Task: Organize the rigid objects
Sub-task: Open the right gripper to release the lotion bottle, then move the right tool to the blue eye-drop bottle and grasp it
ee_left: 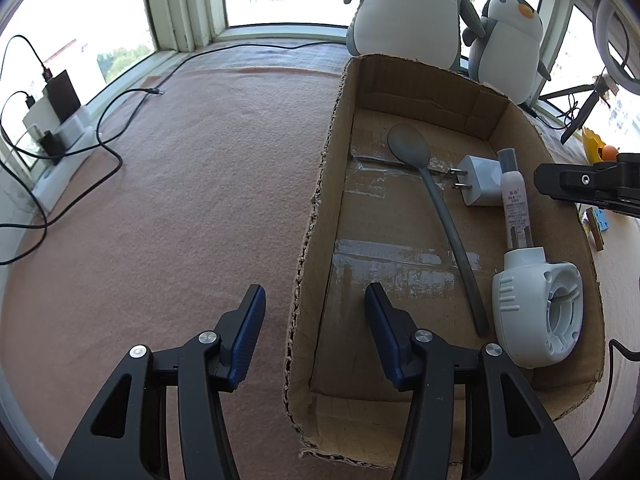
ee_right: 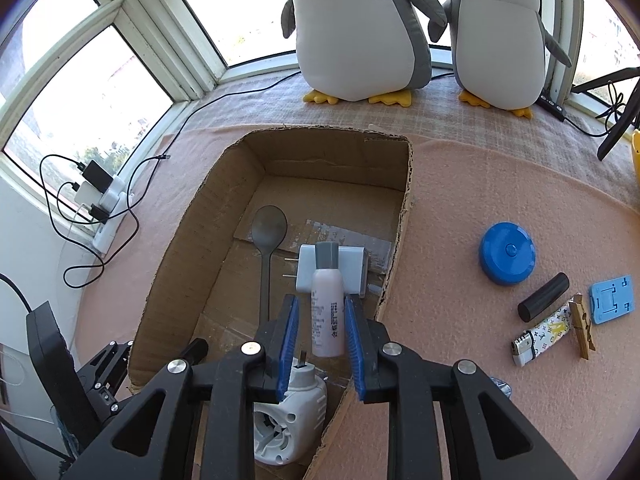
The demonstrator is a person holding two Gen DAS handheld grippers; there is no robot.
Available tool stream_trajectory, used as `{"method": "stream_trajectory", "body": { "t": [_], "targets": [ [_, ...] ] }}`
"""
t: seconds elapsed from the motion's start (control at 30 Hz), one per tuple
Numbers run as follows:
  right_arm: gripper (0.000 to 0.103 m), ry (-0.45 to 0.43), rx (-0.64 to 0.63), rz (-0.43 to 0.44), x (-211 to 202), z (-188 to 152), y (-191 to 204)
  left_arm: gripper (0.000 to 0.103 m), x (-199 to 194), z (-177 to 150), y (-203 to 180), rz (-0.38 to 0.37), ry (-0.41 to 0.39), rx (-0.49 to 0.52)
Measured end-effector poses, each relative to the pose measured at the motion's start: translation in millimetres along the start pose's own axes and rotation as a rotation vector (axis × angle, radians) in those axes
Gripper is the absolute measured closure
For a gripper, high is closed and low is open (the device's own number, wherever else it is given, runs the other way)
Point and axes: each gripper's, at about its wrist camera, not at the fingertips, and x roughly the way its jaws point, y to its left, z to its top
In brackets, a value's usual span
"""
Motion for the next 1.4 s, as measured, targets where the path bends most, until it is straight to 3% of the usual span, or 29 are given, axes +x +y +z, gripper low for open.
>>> {"method": "stream_trajectory", "body": {
  "t": [0.47,0.7,0.83,1.17,1.4],
  "targets": [
    [0.076,-0.032,-0.009,-0.001,-14.9,-1.5,-1.4,0.052,-0.5,0.8,-0.9,0.001,0.0,0.001],
    [0.076,-0.057,0.011,0.0,-34.1,-8.2,-24.1,0.052,-1.1,2.2,-2.0,0.002,0.001,0.004],
    [0.069,-0.063,0.022,0.003,-47.7,-16.1,-46.8,0.052,-1.1,2.1,-2.0,0.002,0.0,0.002],
    [0.065,0.034,-0.072,0.014,-55.0,-41.1,-83.4,0.052,-1.0,2.0,-2.0,0.002,0.0,0.003],
    [0.065,0.12,-0.244,-0.065,-41.3,-54.5,-79.1,0.052,-0.5,2.2,-1.3,0.0,0.002,0.001]
  ]
}}
